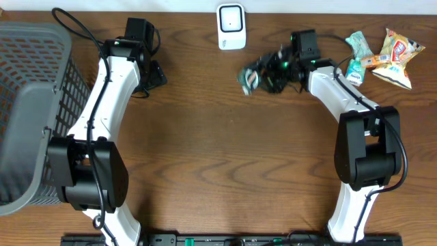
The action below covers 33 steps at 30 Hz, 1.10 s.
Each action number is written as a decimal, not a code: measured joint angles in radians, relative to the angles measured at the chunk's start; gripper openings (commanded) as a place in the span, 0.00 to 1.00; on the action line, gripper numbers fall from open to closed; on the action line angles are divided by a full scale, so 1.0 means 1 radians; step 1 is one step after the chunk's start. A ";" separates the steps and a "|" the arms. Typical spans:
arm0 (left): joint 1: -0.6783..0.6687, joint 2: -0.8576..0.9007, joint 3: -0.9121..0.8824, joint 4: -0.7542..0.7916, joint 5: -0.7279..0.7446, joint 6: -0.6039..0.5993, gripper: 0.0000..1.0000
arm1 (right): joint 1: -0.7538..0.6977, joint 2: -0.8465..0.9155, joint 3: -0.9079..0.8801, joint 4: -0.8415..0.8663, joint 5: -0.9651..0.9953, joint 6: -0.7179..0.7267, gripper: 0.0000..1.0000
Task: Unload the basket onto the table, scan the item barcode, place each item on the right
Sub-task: 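Carry the tin up to the scanner face with the right gripper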
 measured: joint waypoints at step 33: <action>0.000 0.000 -0.002 0.000 0.000 0.000 0.98 | 0.331 0.000 0.004 0.245 0.572 -0.190 0.87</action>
